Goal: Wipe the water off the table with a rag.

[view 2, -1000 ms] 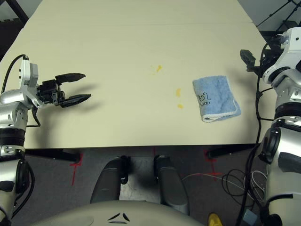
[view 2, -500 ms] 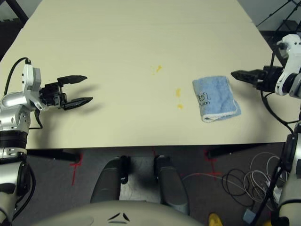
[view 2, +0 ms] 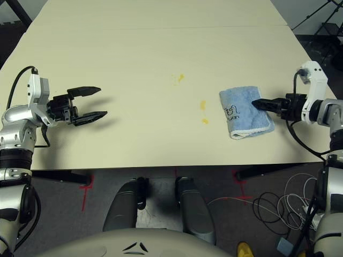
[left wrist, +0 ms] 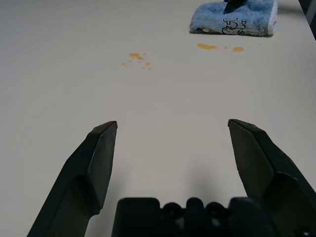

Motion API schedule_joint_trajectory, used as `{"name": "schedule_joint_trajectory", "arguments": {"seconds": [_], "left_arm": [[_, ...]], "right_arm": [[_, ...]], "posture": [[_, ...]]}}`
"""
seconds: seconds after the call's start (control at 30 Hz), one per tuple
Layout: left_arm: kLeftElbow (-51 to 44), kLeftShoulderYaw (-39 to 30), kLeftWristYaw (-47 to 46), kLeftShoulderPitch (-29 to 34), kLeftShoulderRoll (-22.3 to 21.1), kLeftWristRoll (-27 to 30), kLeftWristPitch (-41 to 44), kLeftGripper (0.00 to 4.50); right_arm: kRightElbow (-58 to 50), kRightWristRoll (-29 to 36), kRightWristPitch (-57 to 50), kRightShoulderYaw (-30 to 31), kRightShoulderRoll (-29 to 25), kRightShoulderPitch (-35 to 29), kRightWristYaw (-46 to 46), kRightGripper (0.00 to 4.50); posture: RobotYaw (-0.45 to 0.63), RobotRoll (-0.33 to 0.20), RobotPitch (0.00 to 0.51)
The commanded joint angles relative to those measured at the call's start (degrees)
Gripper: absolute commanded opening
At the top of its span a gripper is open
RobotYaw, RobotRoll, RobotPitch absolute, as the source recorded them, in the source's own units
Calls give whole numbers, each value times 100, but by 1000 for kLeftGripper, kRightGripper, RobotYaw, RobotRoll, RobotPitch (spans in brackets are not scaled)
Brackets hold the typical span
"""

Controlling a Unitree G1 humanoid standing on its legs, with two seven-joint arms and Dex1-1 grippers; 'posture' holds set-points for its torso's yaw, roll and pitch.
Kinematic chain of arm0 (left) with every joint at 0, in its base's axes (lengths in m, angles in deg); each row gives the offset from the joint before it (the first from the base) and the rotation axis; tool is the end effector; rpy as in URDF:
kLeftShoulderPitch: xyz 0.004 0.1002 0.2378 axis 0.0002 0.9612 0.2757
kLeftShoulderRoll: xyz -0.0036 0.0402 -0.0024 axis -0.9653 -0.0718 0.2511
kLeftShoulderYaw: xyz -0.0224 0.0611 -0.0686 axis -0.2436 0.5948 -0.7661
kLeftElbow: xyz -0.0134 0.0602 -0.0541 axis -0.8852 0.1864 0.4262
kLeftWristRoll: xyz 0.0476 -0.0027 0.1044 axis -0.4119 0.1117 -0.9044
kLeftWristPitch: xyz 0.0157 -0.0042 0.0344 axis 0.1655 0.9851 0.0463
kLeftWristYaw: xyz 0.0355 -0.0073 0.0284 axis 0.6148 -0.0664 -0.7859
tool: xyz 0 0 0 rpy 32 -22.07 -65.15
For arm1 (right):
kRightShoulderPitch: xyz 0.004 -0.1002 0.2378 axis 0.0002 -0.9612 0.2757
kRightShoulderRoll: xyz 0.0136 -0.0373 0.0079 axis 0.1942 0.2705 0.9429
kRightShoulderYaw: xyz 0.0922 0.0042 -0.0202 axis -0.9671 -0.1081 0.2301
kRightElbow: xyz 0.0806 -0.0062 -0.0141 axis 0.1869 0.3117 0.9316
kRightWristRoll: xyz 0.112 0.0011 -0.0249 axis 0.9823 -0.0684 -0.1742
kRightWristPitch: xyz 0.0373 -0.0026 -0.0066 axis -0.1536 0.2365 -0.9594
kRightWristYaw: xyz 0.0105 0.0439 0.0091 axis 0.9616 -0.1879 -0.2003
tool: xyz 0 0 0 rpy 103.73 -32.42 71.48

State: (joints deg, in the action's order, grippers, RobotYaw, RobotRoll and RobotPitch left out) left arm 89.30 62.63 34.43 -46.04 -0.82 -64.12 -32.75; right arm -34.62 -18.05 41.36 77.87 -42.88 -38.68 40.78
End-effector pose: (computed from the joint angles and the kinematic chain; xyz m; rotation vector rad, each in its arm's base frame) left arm 0.2926 0.3063 0.1635 0.2974 -0.0935 -1.1487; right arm 0.2773 -0.3681 0.1707 0.1751 0.5875 0.4491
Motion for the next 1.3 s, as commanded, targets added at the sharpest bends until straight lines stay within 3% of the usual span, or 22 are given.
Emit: {"name": "schedule_joint_trajectory", "arguments": {"seconds": [0.03, 0.5, 0.63, 0.93, 0.97, 1.3], "left_arm": [[-75, 83, 34, 15, -25, -14, 26, 4500], [-82, 83, -9, 1, -52, -14, 64, 4500], [-72, 85, -17, 0, -56, -14, 59, 4500], [19, 92, -22, -54, -37, -36, 12, 4500], [28, 94, -19, -57, -38, -41, 5, 4500], [131, 114, 23, -23, -56, -87, -98, 4500]], "right_arm": [[56, -37, 2, 156, 260, -38, -133, 4491], [147, -215, 137, 334, 785, 74, -336, 4491], [168, -345, 284, 410, 728, 5, -391, 3602], [95, -251, 393, 244, 592, 47, -423, 203], [63, -196, 380, 184, 576, 66, -419, 30], [-651, 578, -563, -409, 425, 515, -539, 30]], "posture": [[150, 0, 212], [156, 0, 217], [156, 0, 217], [151, 0, 219], [151, 0, 219], [145, 0, 220]]}}
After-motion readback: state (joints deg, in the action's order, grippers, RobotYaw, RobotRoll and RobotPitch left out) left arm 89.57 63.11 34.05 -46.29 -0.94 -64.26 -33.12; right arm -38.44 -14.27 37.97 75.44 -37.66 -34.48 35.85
